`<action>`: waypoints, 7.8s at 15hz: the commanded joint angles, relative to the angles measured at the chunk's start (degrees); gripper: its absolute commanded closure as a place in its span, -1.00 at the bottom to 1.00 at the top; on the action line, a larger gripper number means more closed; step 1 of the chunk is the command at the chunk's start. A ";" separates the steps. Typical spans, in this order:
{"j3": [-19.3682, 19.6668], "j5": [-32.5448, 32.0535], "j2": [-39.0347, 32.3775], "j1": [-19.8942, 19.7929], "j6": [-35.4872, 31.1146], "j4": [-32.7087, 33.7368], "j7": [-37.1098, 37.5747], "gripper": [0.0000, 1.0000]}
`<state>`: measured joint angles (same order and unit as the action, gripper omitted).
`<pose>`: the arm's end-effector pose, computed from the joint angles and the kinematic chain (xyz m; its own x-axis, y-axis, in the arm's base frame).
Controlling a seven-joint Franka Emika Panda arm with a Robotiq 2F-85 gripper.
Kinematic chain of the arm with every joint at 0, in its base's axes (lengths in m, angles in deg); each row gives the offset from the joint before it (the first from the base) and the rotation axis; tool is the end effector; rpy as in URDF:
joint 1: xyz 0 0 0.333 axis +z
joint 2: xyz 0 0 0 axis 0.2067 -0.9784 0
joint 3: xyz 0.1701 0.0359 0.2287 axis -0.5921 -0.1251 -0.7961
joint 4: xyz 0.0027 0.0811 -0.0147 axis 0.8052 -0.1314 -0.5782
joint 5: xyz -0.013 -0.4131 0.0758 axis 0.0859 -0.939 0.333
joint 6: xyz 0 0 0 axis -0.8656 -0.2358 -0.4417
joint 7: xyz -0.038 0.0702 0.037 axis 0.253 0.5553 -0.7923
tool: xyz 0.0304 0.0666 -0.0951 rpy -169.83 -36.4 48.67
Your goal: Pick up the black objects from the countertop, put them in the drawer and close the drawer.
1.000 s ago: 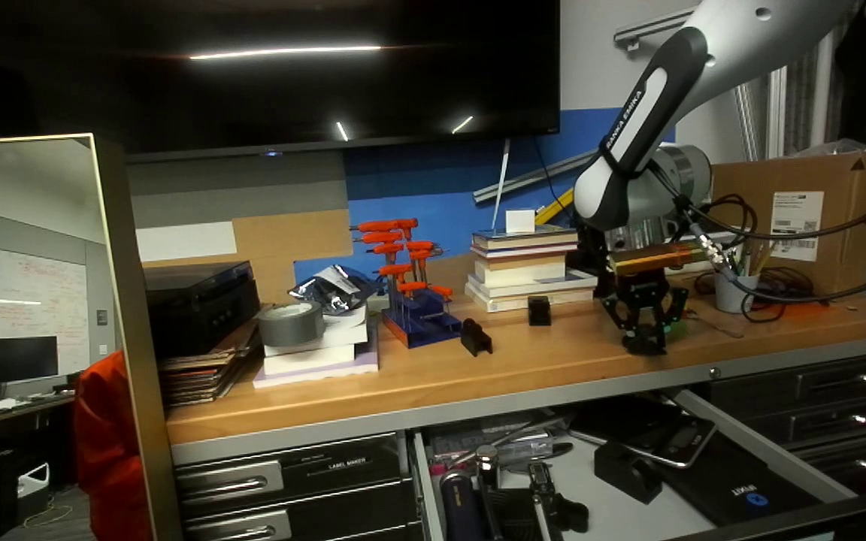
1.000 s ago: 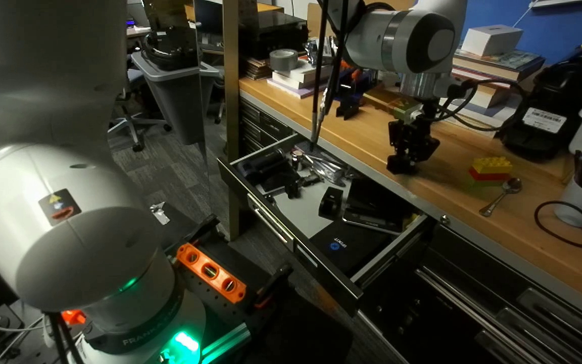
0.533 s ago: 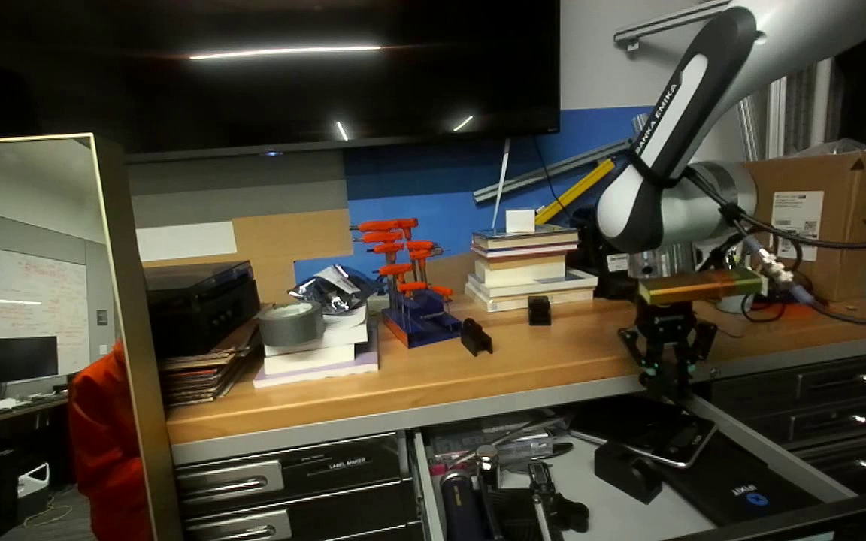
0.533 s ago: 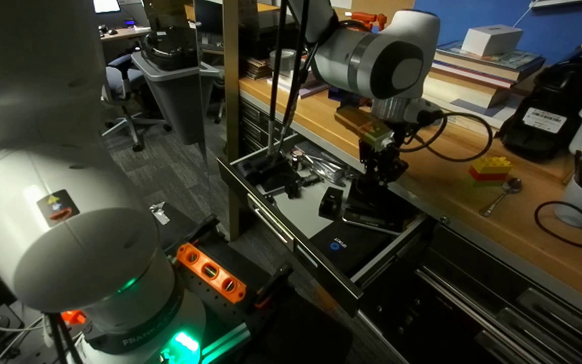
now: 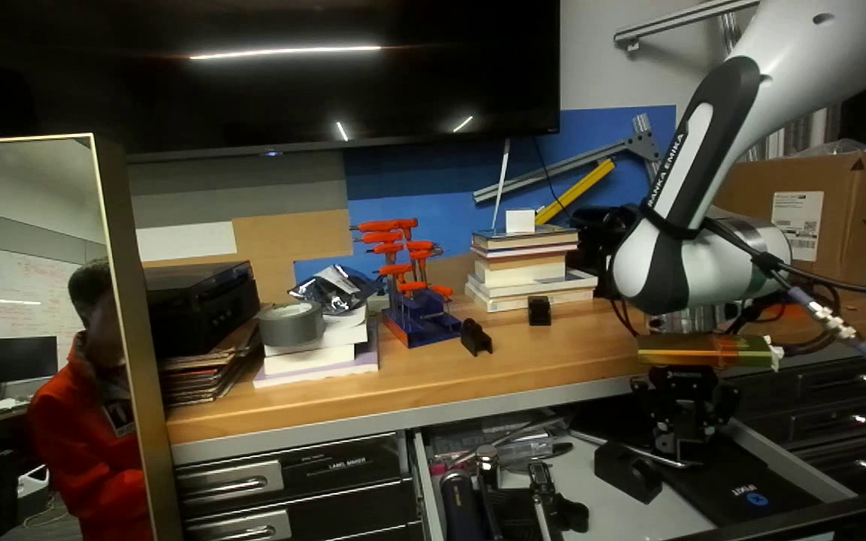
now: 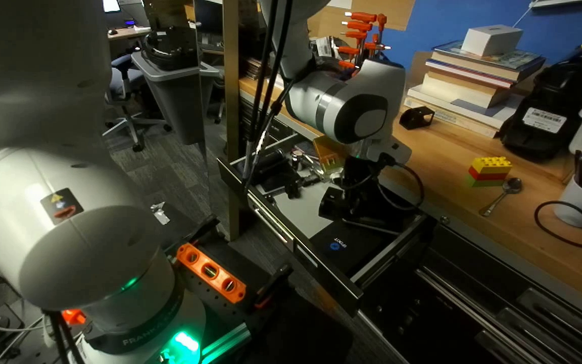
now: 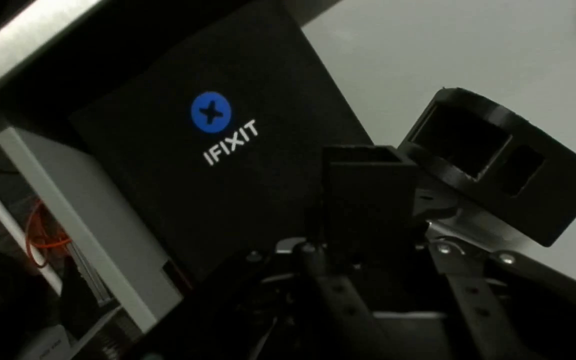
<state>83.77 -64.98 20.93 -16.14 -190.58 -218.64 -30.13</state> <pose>0.4576 -0.1325 0.1150 0.7002 -0.7112 -0.0629 -0.7056 -0.7028 0.0911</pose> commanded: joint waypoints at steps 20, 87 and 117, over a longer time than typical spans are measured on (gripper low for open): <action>7.70 -1.83 -2.79 22.74 -16.90 -13.92 76.73 0.53; -1.78 -2.47 -37.73 1.53 44.16 83.15 -9.63 0.47; -7.32 8.50 6.75 4.27 9.06 2.57 -14.55 0.48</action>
<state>78.60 -60.14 24.10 -10.79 -175.80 -207.99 -41.08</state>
